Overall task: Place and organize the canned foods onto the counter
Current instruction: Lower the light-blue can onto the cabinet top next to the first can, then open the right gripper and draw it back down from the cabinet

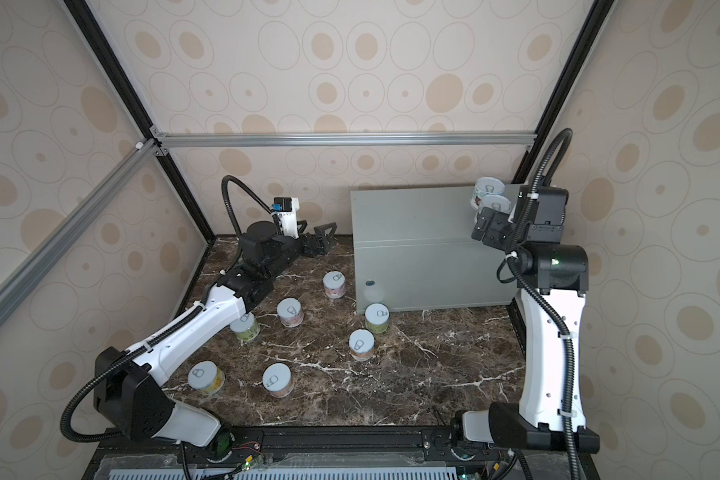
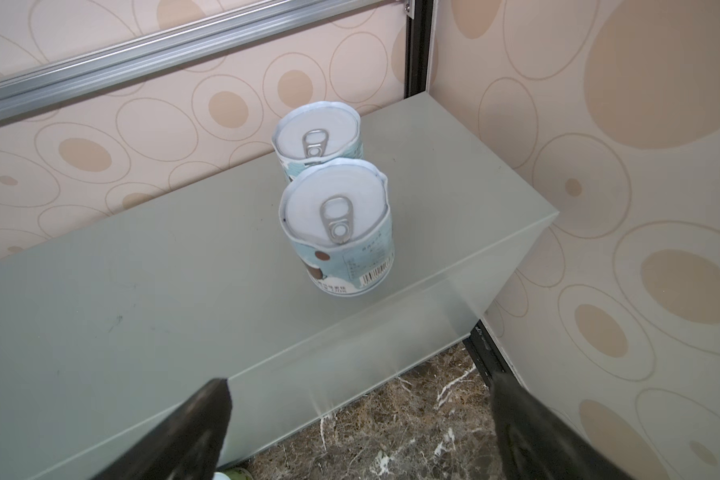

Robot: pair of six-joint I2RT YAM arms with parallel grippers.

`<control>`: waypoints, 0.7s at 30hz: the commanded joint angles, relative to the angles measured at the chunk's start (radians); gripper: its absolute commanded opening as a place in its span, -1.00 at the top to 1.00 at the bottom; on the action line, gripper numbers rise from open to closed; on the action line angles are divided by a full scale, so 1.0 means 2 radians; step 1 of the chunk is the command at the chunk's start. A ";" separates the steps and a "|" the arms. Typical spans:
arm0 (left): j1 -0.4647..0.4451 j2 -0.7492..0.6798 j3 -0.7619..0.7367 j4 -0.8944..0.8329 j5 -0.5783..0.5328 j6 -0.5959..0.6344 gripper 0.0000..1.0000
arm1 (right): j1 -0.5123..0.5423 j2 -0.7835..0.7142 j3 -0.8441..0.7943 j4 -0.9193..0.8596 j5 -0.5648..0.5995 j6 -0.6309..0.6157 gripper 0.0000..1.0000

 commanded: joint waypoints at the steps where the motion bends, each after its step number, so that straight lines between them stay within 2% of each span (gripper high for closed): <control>1: 0.004 -0.022 -0.019 -0.005 0.009 -0.014 -0.98 | -0.002 -0.021 -0.037 0.004 -0.003 -0.005 -0.86; 5: 0.004 -0.031 -0.035 -0.005 0.014 -0.021 -0.98 | -0.002 -0.032 -0.071 0.016 -0.010 0.008 -0.34; 7: 0.004 -0.033 -0.041 -0.007 0.015 -0.024 -0.98 | -0.002 -0.030 -0.078 0.018 -0.032 0.016 -0.28; 9: 0.004 -0.033 -0.048 -0.009 0.016 -0.026 -0.98 | -0.003 -0.032 -0.092 0.022 -0.050 0.023 -0.30; 13: 0.004 -0.043 -0.069 -0.025 0.013 -0.024 -0.98 | 0.005 -0.054 -0.153 0.052 -0.076 0.020 -0.47; 18: 0.005 -0.057 -0.106 -0.041 0.011 -0.033 -0.98 | 0.043 -0.087 -0.212 0.067 -0.038 -0.002 -0.63; 21: 0.004 -0.067 -0.121 -0.056 0.005 -0.032 -0.98 | 0.085 -0.110 -0.242 0.077 -0.017 -0.005 -0.70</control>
